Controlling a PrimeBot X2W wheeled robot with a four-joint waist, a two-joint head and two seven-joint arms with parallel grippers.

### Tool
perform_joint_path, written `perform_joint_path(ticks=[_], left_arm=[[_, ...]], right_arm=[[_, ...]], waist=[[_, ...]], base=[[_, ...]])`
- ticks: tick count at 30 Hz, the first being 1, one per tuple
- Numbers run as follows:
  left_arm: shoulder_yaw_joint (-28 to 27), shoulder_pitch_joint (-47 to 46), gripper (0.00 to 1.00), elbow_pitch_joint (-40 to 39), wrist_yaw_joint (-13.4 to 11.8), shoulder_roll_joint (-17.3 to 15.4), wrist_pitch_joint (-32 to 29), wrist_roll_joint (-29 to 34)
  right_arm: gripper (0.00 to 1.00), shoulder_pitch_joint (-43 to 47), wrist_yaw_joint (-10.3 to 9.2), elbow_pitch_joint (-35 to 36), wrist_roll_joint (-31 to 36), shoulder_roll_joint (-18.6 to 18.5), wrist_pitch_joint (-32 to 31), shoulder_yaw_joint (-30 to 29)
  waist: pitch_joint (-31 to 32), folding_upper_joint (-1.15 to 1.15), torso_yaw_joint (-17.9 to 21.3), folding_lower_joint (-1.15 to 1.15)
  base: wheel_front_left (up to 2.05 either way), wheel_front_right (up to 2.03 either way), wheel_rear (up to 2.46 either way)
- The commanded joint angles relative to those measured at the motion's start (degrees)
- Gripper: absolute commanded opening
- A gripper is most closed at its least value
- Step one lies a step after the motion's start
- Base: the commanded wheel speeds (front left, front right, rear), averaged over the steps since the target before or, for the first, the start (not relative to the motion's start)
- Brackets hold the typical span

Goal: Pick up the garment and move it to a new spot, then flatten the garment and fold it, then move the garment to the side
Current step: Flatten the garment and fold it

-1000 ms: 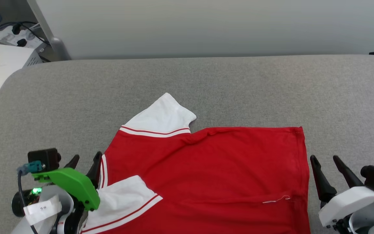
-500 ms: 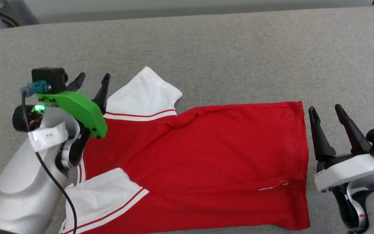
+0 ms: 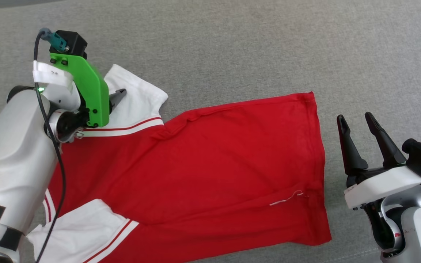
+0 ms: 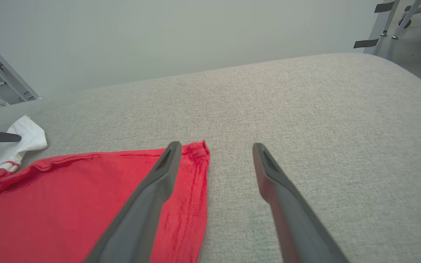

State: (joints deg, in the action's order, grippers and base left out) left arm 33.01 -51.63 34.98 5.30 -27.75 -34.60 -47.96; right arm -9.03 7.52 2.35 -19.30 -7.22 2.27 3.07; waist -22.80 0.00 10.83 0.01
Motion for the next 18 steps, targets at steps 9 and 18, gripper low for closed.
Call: perform_joint_path(ticks=[9,18], left_arm=[[3.75,-3.19,0.47,9.09,-0.25,0.25,-12.13,-0.20],[4.30,-4.53,0.00,11.46,0.12,1.95,-8.50,0.45]], right_arm=[[1.00,-2.21,-0.03,-2.61,-2.86,0.06,0.65,1.31],[1.00,-5.01,-0.03,-5.69,-8.46,-3.57,-2.73,3.37]], waist=[[-2.81,0.00,2.76,-0.01],[-1.89,0.00,1.92,-0.01]], base=[[0.00,0.00,0.00],[0.00,0.00,0.00]])
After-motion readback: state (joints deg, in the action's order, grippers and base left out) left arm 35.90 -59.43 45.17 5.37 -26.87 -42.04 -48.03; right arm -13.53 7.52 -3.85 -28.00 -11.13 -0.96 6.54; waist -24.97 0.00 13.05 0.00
